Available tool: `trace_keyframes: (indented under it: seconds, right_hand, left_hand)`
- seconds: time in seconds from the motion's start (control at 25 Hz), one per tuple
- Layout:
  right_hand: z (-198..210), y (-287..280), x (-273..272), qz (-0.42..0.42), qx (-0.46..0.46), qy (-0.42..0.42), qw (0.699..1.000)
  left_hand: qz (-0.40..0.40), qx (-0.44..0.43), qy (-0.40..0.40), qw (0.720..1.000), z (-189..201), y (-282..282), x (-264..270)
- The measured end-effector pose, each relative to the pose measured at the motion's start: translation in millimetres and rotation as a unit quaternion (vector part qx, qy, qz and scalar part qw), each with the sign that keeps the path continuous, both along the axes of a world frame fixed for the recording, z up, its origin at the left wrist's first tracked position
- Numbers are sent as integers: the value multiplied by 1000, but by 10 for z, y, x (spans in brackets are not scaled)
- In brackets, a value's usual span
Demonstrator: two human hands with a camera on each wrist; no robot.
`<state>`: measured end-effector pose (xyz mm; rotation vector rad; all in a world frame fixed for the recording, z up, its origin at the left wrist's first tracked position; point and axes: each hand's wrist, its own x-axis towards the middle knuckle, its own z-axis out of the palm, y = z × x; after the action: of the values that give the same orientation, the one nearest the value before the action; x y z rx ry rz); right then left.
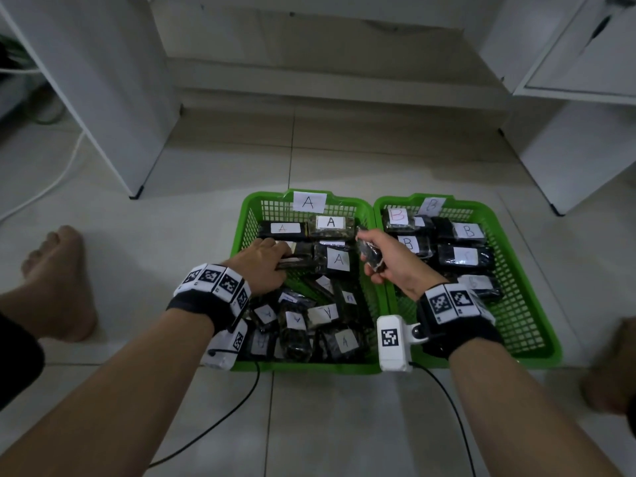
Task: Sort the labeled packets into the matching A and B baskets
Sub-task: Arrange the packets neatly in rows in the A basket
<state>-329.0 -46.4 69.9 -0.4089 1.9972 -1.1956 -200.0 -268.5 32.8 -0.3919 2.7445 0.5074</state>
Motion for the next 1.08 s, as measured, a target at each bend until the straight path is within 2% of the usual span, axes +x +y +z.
trace_keyframes:
  seconds: [0.28, 0.36, 0.44, 0.52, 0.6, 0.84, 0.88, 0.96, 1.08]
  right_hand:
    - [92, -52, 87, 20, 74, 59, 995]
    - [130, -100, 148, 72, 94, 86, 989]
    - [138, -193, 254, 162, 152, 120, 968]
    - [86, -283, 374, 254, 237, 156, 925]
    - [28, -329, 426, 291, 285, 188, 894]
    - [170, -323, 399, 342, 308, 169, 872]
    - [187, -319, 381, 342, 300, 158, 876]
    - [173, -286, 334, 302, 258, 129, 909]
    - [118, -229, 265, 151, 153, 106, 971]
  left_hand:
    - [-29, -81, 26, 996, 2, -78, -76]
    - [-31, -100, 15, 994, -2, -85, -85]
    - [-28, -121, 0, 992, -1, -95, -99]
    - [-32, -130, -21, 991, -4, -116, -109]
    - [-41, -132, -36, 990, -27, -135, -114]
    - [-38, -119, -47, 991, -6, -100, -94]
    - [-37, -106, -54, 992, 3, -95, -92]
    - [-39, -93, -66, 993, 12, -87, -97]
    - [-40, -110, -72, 991, 3, -74, -110]
